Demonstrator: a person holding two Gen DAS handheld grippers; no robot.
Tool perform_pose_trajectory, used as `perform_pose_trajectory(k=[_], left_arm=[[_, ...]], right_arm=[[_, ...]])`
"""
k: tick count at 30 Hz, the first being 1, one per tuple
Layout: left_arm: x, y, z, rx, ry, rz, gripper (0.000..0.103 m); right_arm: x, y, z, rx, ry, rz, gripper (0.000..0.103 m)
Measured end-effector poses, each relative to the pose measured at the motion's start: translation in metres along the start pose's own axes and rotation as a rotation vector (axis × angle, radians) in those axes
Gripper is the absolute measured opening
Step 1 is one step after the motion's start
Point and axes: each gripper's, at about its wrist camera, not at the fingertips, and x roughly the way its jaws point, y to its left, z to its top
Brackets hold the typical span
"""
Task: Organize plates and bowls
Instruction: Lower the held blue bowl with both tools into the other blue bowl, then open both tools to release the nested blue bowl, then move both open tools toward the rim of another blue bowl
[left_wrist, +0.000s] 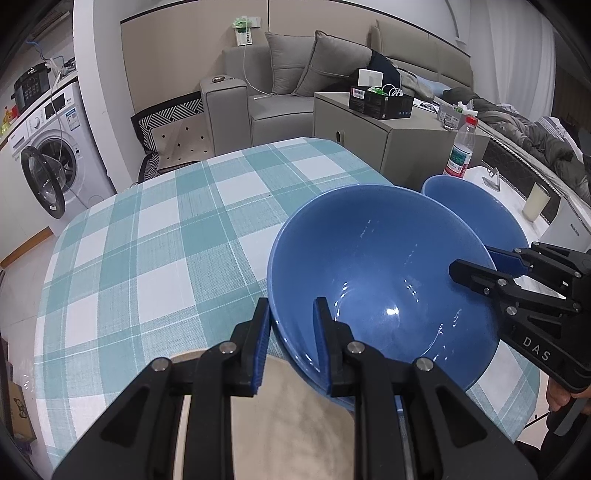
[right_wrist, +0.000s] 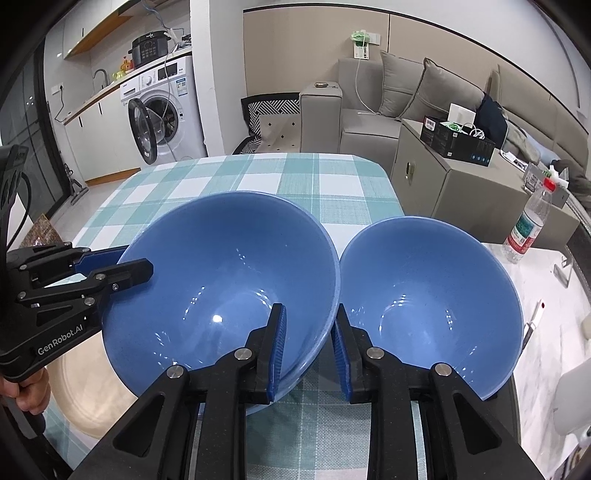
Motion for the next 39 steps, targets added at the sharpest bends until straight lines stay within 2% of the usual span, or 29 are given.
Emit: perform_pose_trajectory(k=[12,19,20,23,26,28,30,31,32,36,39], left_arm=[[0.000,-0.001,-0.002,0.008,0.006,-0.003,0.025],[-0.006,-0.002,-0.002,0.011,0.003,-0.014,0.039],[-0.008,-0.003,-0.001,0.011,0.001,-0.015,0.044],[-0.013,-0.006,0.003,0.014,-0.005,-0.023,0.049],[-0.017,-0.008,0.007,0.016,-0.008,-0.028,0.053],[-0.019,-0.010,0.010,0.012,-0.008,-0.048,0.056],[-0.022,-0.012,0.013,0.008,-0.012,-0.072,0.075],[-0.024,-0.014,0.015,0.003,-0.024,-0.081,0.092],[-0.026,-0.015,0.016,-0.001,-0.037,-0.077,0.096],[-0.029,-0.022,0.026,0.001,-0.048,-0.112,0.101],[-0.028,-0.029,0.032,0.009,-0.052,-0.120,0.101]], right_arm=[[-0.001,-0.004,0.000,0.005,0.003,0.026,0.028],[-0.012,-0.011,0.002,0.007,-0.031,0.044,0.033],[-0.014,-0.012,0.002,0.010,-0.036,0.046,0.036],[-0.020,-0.014,0.003,0.021,-0.057,0.071,0.050],[-0.025,-0.014,0.004,0.020,-0.076,0.085,0.052],[-0.030,-0.015,0.005,0.025,-0.086,0.100,0.061],[-0.036,-0.018,0.006,0.041,-0.106,0.116,0.081],[-0.040,-0.020,0.007,0.052,-0.118,0.123,0.084],[-0.043,-0.022,0.008,0.059,-0.127,0.129,0.086],[-0.058,-0.041,0.010,0.126,-0.165,0.131,0.100],[-0.068,-0.061,0.011,0.194,-0.194,0.151,0.102]])
